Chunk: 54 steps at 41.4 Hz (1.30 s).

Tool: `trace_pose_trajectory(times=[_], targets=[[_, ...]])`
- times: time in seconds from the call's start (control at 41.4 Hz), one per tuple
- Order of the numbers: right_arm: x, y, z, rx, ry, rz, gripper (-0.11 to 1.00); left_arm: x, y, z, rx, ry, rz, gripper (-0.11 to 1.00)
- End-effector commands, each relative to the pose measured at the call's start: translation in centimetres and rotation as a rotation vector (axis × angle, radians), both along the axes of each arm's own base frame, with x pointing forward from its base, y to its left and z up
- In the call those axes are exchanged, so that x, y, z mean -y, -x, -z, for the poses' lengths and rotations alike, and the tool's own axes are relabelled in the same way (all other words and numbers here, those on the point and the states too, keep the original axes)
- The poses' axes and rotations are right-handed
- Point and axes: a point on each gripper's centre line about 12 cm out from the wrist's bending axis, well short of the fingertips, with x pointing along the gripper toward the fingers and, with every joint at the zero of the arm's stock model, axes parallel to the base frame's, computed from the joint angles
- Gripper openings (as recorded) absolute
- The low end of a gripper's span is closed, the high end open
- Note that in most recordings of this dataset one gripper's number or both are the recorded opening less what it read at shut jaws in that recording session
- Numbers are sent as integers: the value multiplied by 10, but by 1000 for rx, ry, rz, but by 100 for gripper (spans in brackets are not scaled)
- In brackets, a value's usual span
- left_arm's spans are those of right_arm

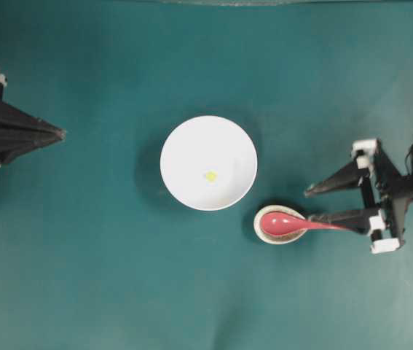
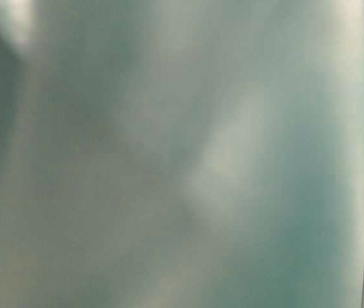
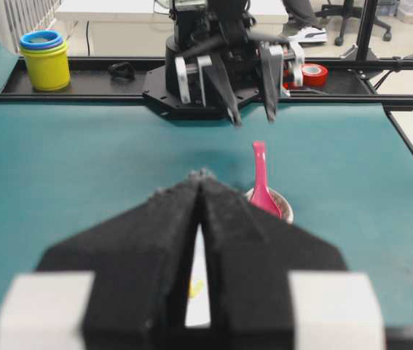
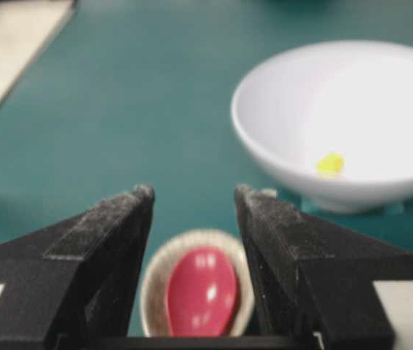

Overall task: Scoop the yellow hexagonal prism block from the bowl with a spoon using the right arm.
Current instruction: 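Move the right gripper to the pink spoon handle and close on it, then lift the pink spoon off the spoon rest with the right gripper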

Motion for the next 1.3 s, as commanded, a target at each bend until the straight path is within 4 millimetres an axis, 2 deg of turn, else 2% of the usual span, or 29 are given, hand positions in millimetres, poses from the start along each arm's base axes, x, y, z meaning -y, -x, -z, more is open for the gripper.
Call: trace_pose_trajectory(times=[0.0,0.145,0.314,1.281], targets=[[-9,-5,12,-2,0,10,55,0,-2,-5,8,-5,1,1],[-18,-3,34,-46,5,30,55,0,-2,-4,6,-5,1,1],[-24,6,45,-84,9,50,55,0,-3,-4,2,-5,1,1],[-23,16,63,-228,27,63,55,0,-2,-1,-20,-6,0,1]])
